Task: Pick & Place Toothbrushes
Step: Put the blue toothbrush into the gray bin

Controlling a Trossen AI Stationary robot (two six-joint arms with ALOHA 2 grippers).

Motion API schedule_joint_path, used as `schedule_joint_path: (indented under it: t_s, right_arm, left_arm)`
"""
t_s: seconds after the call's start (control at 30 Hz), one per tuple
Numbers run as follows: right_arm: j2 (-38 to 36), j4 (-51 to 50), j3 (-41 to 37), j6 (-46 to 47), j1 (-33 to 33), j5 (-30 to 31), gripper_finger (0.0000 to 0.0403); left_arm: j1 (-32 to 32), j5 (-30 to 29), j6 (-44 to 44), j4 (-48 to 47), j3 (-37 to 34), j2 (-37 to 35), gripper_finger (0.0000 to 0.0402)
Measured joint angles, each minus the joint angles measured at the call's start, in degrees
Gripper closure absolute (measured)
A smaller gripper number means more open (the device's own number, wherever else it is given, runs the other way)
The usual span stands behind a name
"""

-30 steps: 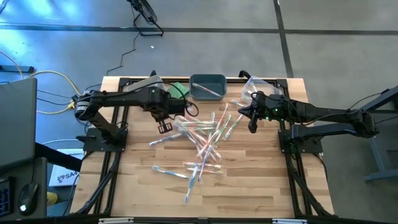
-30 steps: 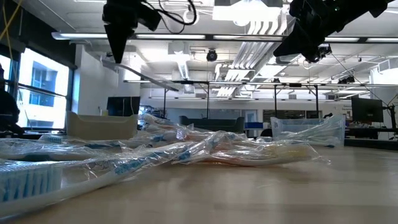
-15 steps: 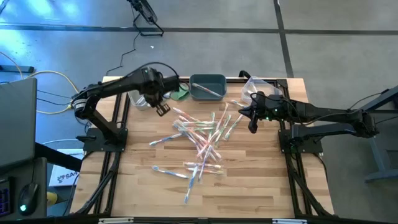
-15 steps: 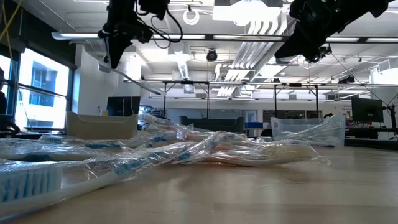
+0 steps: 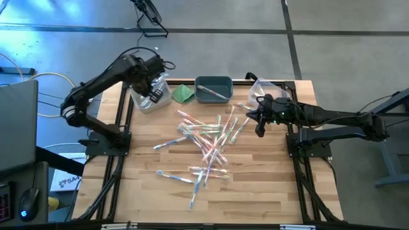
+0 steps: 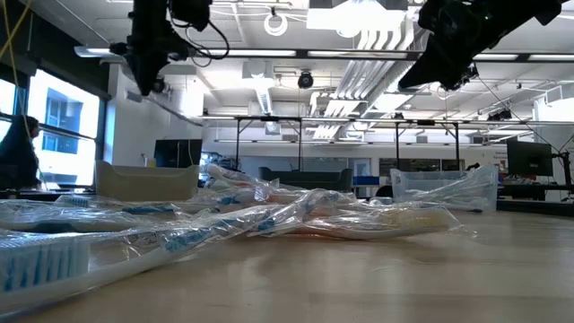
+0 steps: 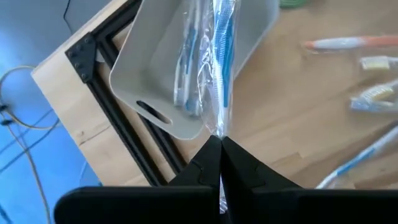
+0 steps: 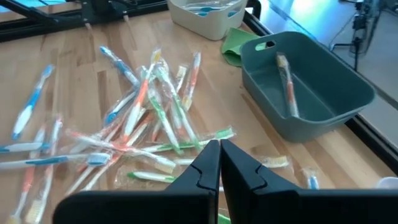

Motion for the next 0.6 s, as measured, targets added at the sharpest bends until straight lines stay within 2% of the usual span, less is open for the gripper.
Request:
schedule_joint_path:
  t_s: [0.33, 0.6]
  right_arm:
    - [0.0, 0.0, 0.0, 0.0, 0.0, 1.9, 0.0398]
    - [0.0, 0.0, 0.0, 0.0, 0.0, 1.9, 0.0398]
  left_arm:
    - [5.7, 0.0, 2.4, 17.7, -15.1, -5.6, 0.0401]
    - [5.5, -5.4, 4.5, 23.9, -25.2, -5.6, 0.0402]
